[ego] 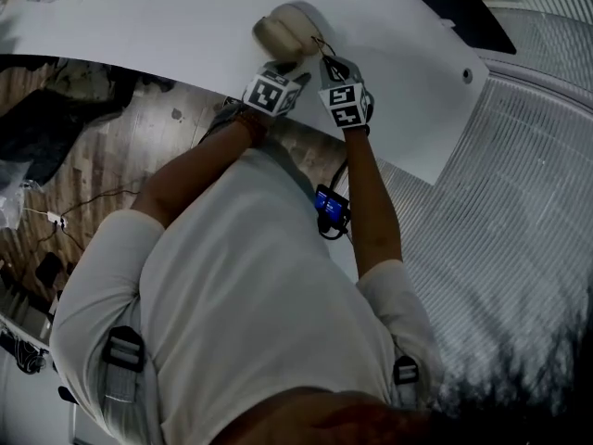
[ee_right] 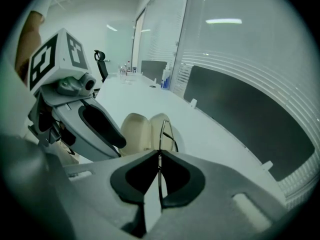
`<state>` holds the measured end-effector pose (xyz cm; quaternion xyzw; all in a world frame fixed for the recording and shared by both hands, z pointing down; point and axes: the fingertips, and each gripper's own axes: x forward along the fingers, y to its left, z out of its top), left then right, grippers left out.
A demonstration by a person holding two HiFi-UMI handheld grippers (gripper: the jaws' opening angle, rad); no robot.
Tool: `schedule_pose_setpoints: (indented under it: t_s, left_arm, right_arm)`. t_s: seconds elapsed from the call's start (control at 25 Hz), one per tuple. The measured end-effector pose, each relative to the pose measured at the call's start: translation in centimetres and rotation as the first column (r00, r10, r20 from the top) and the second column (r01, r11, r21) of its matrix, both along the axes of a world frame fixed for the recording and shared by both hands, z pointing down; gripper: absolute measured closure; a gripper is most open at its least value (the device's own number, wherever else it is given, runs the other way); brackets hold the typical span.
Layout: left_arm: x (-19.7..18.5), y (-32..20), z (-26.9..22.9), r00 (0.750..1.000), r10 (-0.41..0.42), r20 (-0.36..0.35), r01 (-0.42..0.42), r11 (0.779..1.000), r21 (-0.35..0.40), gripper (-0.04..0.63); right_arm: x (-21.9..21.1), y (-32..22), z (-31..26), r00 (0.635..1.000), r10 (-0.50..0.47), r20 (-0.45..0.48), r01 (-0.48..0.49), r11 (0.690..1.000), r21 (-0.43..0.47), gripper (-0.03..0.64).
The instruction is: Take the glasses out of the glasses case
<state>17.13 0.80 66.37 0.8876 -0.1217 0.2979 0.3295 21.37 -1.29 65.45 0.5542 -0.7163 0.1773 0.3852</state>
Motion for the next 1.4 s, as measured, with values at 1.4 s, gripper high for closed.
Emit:
schedule_pose_setpoints:
  t_s: [1.4]
  left_arm:
    - [7.4, 8.3, 4.0, 0.968, 0.246, 0.046, -0.241, 0.966, -0.098, 0.425]
  right_arm:
    - [7.9, 9.3, 4.4, 0.964, 0.257, 0.070, -0.251, 0.964, -0.088, 0.598]
